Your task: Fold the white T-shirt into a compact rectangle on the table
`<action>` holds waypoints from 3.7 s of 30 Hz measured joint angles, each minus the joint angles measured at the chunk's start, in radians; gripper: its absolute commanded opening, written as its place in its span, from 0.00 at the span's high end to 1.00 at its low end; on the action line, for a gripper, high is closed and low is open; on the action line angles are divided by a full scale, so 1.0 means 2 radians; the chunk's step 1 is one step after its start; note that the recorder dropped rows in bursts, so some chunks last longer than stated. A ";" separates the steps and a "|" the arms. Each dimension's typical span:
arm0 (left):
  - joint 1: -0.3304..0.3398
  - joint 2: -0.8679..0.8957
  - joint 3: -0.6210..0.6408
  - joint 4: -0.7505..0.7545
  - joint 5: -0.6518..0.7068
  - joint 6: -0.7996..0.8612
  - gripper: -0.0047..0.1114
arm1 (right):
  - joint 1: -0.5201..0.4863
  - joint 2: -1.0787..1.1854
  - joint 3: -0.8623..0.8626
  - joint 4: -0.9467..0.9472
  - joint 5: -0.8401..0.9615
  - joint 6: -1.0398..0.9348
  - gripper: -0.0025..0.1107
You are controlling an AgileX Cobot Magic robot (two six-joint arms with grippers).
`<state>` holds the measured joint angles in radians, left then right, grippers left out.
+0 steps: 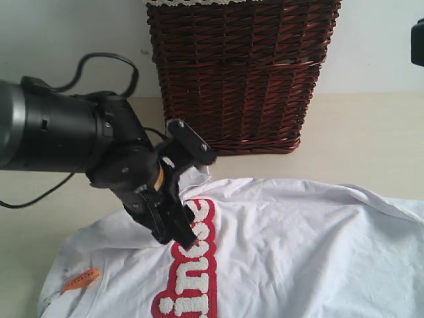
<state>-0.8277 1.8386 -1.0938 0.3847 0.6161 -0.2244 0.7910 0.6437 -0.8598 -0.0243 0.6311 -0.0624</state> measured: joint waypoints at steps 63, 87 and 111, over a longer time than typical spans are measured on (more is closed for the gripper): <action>0.240 -0.088 0.139 -0.260 -0.346 0.263 0.72 | 0.000 0.000 0.000 -0.009 0.002 -0.001 0.98; 0.199 -0.089 0.097 -0.389 -0.123 0.295 0.96 | 0.000 0.033 0.000 -0.010 0.008 0.002 0.98; 0.254 -0.028 0.197 -0.356 -0.125 0.217 0.96 | 0.000 0.033 0.000 -0.015 0.011 0.002 0.98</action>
<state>-0.3203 1.7834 -0.7008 -0.3278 0.3653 0.2088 0.7910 0.7102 -0.8598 -0.0549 0.6535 -0.0583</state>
